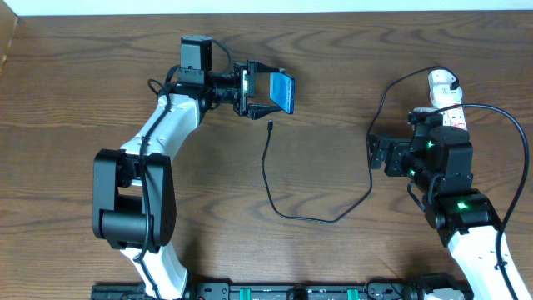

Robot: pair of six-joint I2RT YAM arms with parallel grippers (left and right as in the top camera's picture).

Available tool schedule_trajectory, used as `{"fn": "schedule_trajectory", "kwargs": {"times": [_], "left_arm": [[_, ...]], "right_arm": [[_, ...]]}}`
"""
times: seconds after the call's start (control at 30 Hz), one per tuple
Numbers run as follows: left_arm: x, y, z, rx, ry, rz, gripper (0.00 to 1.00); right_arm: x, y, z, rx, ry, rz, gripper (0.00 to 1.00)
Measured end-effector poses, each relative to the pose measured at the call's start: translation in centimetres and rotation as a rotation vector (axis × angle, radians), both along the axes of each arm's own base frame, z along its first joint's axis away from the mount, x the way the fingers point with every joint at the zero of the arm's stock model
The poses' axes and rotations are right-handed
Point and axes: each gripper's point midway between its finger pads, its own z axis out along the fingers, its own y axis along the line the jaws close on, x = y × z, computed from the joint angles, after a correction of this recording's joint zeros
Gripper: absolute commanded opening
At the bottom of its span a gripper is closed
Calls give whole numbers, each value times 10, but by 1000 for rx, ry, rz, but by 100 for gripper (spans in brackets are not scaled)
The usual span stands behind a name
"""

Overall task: Plug charger to phone and switch on socket
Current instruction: 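Raise the right gripper from rest and move it left toward the cable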

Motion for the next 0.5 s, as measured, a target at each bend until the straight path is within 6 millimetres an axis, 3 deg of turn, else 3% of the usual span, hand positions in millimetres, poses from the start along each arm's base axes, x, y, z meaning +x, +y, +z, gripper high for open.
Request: {"fn": "schedule_trajectory", "kwargs": {"times": [0.5], "left_arm": [[0,0,0,-23,153,43,65]], "right_arm": [[-7,18,-4,65,68,86,99]]}}
